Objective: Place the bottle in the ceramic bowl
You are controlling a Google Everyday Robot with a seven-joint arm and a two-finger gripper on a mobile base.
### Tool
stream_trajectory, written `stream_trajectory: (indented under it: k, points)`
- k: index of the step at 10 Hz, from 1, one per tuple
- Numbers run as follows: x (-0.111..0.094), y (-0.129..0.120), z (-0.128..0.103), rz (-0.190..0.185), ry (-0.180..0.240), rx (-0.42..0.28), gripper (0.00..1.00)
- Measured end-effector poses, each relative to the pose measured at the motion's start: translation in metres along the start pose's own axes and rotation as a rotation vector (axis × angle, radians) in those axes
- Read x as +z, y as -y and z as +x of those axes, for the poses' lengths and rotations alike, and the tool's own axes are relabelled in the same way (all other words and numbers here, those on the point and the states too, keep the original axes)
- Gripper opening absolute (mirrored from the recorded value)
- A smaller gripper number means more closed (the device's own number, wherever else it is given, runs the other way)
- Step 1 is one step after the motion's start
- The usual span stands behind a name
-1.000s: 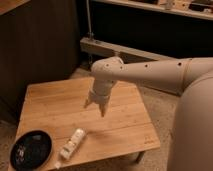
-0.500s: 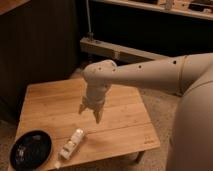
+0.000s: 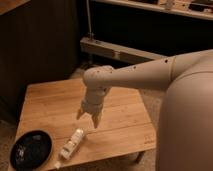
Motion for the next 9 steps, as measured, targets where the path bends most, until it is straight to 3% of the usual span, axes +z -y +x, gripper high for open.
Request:
stream_trajectory:
  k: [4, 9]
  points:
    - [0.018, -0.007, 0.005, -0.024, -0.068, -0.069, 0.65]
    - [0.032, -0.018, 0.013, -0.015, -0.132, -0.136, 0.65]
